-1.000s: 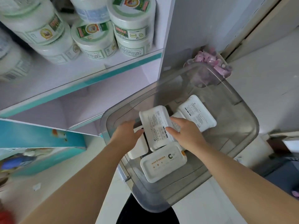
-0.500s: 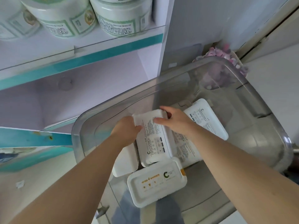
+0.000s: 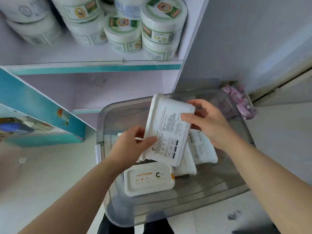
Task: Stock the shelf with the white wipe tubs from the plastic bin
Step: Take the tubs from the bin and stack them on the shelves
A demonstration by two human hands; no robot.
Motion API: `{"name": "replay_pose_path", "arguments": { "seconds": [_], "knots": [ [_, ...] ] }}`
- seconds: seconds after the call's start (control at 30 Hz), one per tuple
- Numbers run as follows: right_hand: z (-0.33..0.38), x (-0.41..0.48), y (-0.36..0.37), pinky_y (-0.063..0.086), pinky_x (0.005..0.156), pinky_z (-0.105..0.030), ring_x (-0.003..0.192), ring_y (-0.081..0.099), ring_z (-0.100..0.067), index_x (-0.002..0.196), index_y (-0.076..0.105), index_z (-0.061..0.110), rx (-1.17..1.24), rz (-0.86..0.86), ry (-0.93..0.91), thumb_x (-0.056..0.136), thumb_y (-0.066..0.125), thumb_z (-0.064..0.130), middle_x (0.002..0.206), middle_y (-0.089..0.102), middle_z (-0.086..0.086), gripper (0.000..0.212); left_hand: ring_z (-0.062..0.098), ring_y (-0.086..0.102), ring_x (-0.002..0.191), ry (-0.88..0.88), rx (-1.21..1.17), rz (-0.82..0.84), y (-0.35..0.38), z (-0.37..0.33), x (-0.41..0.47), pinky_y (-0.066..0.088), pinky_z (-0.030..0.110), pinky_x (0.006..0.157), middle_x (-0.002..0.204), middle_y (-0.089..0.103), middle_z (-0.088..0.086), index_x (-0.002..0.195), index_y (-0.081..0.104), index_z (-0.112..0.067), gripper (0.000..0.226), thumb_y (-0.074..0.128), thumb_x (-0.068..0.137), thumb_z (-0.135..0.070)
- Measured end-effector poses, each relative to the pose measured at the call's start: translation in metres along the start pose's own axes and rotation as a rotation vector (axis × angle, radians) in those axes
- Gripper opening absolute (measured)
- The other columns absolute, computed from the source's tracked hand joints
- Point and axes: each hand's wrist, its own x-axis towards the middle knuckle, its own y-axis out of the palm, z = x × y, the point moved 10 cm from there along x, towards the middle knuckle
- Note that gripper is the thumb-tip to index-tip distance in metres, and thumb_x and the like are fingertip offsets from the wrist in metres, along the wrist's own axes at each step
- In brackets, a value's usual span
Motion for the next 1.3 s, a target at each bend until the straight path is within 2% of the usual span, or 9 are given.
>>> {"name": "replay_pose_path", "arguments": {
  "seconds": [0.17, 0.33, 0.57, 0.73, 0.83, 0.9, 1.03, 1.17, 1.3],
  "knots": [
    [0.059, -0.019, 0.061, 0.055, 0.074, -0.035, 0.100, 0.067, -0.024, 0.112, 0.061, 0.029, -0.004, 0.185, -0.057, 0.068, 0.081, 0.019, 0.109, 0.069, -0.005, 0.049, 0.015, 0.073, 0.083, -0.010, -0.289, -0.076, -0.057, -0.004, -0.061, 0.060, 0.038, 0.074, 0.091, 0.075, -0.004, 0.105, 0.055, -0.018, 0.011, 0.057, 0.094, -0.018],
    [0.123, -0.035, 0.155, 0.047, 0.097, -0.035, 0.111, 0.058, -0.016, 0.117, 0.058, 0.039, -0.291, 0.325, -0.210, 0.058, 0.083, 0.036, 0.115, 0.061, 0.005, 0.065, 0.022, 0.070, 0.090, 0.048, -0.275, -0.251, -0.156, 0.010, -0.110, 0.055, 0.052, 0.085, 0.093, 0.074, 0.000, 0.098, 0.057, -0.023, 0.007, 0.052, 0.097, -0.018],
    [0.191, -0.054, 0.339, 0.049, 0.094, -0.029, 0.106, 0.060, -0.006, 0.133, 0.047, 0.038, -0.405, 0.452, -0.359, 0.062, 0.080, 0.044, 0.119, 0.061, 0.011, 0.079, 0.004, 0.069, 0.079, 0.129, -0.182, -0.625, -0.329, 0.054, -0.183, 0.055, 0.024, 0.074, 0.088, 0.074, -0.010, 0.094, 0.064, -0.026, 0.008, 0.063, 0.090, -0.019],
    [0.224, -0.062, 0.464, 0.052, 0.094, -0.040, 0.102, 0.064, -0.015, 0.132, 0.046, 0.041, -0.326, 0.463, -0.409, 0.046, 0.082, 0.058, 0.113, 0.066, 0.001, 0.095, 0.015, 0.064, 0.096, 0.128, -0.156, -0.875, -0.464, 0.095, -0.230, 0.055, 0.038, 0.084, 0.108, 0.066, -0.006, 0.085, 0.063, -0.039, 0.016, 0.073, 0.081, -0.027],
    [0.242, -0.064, 0.527, 0.052, 0.094, -0.036, 0.101, 0.065, -0.015, 0.134, 0.047, 0.035, -0.234, 0.441, -0.422, 0.046, 0.081, 0.053, 0.112, 0.067, -0.003, 0.097, 0.012, 0.064, 0.088, 0.068, -0.120, -0.957, -0.534, 0.118, -0.249, 0.057, 0.022, 0.061, 0.113, 0.060, -0.006, 0.109, 0.057, -0.031, 0.038, 0.075, 0.077, -0.040],
    [0.254, -0.064, 0.559, 0.052, 0.090, -0.031, 0.099, 0.065, -0.013, 0.134, 0.047, 0.032, -0.204, 0.412, -0.437, 0.044, 0.080, 0.055, 0.111, 0.067, -0.002, 0.098, 0.013, 0.067, 0.080, 0.000, -0.177, -0.952, -0.567, 0.138, -0.251, 0.056, 0.024, 0.053, 0.105, 0.063, -0.007, 0.121, 0.052, -0.021, 0.058, 0.074, 0.074, -0.048],
    [0.277, -0.051, 0.618, 0.051, 0.082, -0.023, 0.099, 0.063, -0.014, 0.137, 0.046, 0.029, -0.201, 0.402, -0.476, 0.065, 0.081, 0.032, 0.112, 0.064, -0.003, 0.080, 0.022, 0.073, 0.075, 0.037, -0.287, -0.890, -0.625, 0.164, -0.236, 0.061, 0.042, 0.064, 0.088, 0.074, 0.002, 0.090, 0.062, -0.011, 0.042, 0.075, 0.075, -0.048],
    [0.303, -0.024, 0.661, 0.051, 0.084, -0.019, 0.097, 0.062, -0.005, 0.140, 0.041, 0.028, -0.225, 0.402, -0.563, 0.075, 0.078, 0.020, 0.110, 0.064, 0.004, 0.075, 0.022, 0.070, 0.093, 0.149, -0.316, -1.011, -0.675, 0.162, -0.223, 0.057, 0.046, 0.080, 0.108, 0.069, 0.004, 0.126, 0.050, -0.015, 0.079, 0.081, 0.064, -0.054],
    [0.323, 0.023, 0.692, 0.050, 0.094, -0.026, 0.104, 0.064, -0.007, 0.139, 0.044, 0.022, -0.233, 0.390, -0.622, 0.078, 0.076, 0.018, 0.114, 0.067, 0.005, 0.069, 0.017, 0.064, 0.103, 0.237, -0.234, -1.085, -0.716, 0.146, -0.197, 0.055, 0.039, 0.088, 0.118, 0.065, 0.002, 0.135, 0.043, -0.022, 0.075, 0.082, 0.072, -0.034]
  ]
}}
